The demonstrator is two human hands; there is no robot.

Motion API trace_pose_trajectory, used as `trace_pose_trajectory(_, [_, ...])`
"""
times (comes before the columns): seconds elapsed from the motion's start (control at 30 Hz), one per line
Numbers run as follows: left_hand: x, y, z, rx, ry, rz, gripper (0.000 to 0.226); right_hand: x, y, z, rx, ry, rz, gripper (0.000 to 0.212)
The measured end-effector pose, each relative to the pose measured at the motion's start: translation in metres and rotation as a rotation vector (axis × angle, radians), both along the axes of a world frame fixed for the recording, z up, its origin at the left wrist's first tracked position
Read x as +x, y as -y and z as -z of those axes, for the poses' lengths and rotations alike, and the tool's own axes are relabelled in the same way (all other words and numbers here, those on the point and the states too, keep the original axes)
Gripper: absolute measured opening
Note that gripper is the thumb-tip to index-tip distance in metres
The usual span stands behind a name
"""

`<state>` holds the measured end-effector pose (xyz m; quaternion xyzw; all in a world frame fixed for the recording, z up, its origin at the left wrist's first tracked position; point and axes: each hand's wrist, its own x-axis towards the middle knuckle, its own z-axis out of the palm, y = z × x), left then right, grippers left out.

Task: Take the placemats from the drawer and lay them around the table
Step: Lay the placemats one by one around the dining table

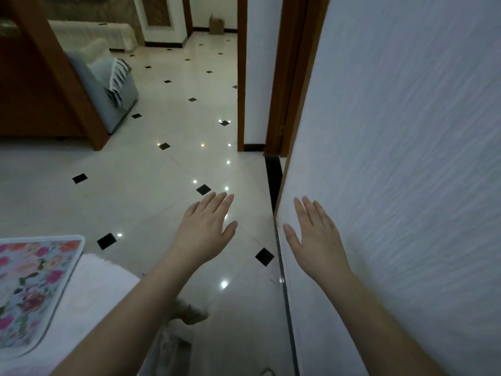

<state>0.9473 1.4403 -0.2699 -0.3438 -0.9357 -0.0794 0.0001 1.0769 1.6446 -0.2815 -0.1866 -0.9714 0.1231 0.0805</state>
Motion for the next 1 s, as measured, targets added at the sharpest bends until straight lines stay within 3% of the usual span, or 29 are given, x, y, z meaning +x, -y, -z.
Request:
trace_pose_trajectory(0.13, [-0.017,-0.021,0.0,-0.031,-0.042,-0.006,0.085,-0.02,-0.013,0.004,-0.007,-0.02,-0.024,0.077])
trace_pose_trajectory(0.47, [-0.071,-0.051,0.003,-0.036,-0.05,-0.074,0.085,-0.082,-0.052,0.011,0.048,-0.014,0.002,0.073])
trace_pose_trajectory(1.0, [-0.246,-0.056,0.001,0.02,-0.057,-0.132,0.086,-0.267,-0.069,-0.003,0.107,0.013,-0.083,0.061])
